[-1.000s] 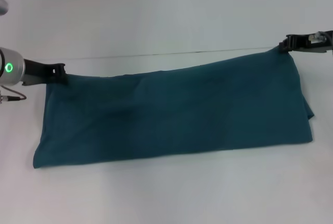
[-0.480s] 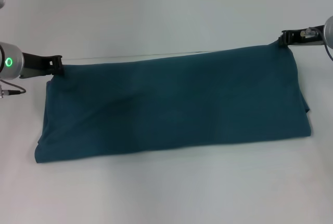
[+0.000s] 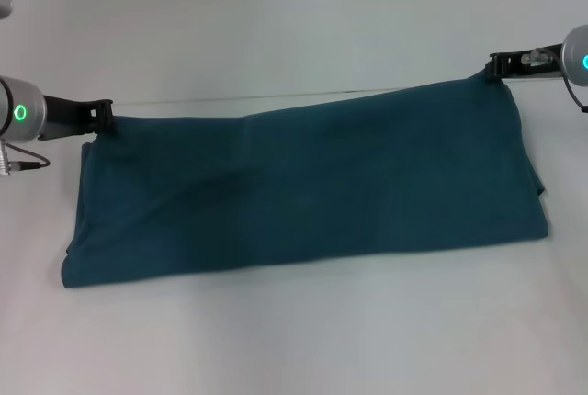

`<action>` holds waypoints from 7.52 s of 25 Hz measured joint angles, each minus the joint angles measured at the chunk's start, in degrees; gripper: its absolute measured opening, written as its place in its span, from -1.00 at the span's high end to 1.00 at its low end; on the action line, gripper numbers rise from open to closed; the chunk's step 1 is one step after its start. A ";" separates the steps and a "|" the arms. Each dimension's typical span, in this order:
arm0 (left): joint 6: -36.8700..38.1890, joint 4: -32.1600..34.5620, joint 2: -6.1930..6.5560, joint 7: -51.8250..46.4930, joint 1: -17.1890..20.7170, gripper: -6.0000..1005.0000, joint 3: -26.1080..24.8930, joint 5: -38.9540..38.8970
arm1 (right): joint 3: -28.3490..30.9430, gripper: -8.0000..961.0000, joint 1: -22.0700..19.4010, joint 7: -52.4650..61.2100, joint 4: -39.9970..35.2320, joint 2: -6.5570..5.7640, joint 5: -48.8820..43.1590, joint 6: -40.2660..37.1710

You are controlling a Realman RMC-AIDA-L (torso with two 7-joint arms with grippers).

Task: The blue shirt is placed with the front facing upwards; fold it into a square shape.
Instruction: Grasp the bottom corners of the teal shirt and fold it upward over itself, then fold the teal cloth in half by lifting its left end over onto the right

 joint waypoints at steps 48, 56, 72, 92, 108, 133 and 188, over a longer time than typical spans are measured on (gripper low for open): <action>24.18 8.36 -2.77 8.87 24.83 -0.87 -7.36 -39.88 | 13.85 -0.90 -31.78 -29.18 -8.47 0.21 46.16 -50.65; 18.29 6.46 -5.14 12.82 23.14 -0.86 -6.64 -39.70 | 13.42 -0.90 -31.20 -31.86 -4.64 0.02 46.16 -50.52; 16.58 7.81 -5.93 26.81 22.62 -0.84 -8.94 -42.09 | 13.57 -0.90 -31.27 -31.57 -4.30 0.61 44.77 -51.01; -5.27 -2.97 -3.39 32.26 10.10 -0.82 -0.77 -33.06 | 13.84 -0.90 -31.74 -31.78 -2.90 0.76 42.76 -50.36; -19.71 -11.84 -2.82 22.95 4.61 -0.81 3.70 -28.47 | 13.29 -0.90 -31.46 -31.55 -2.80 0.84 42.58 -49.77; -20.83 -14.22 -2.59 22.18 3.18 -0.37 5.43 -24.74 | 13.40 -0.90 -31.29 -30.94 -1.22 0.32 42.59 -49.37; -20.64 -0.18 -5.49 17.78 11.47 0.40 1.49 -24.67 | 13.53 -0.90 -30.99 -30.14 -1.22 0.32 40.98 -49.55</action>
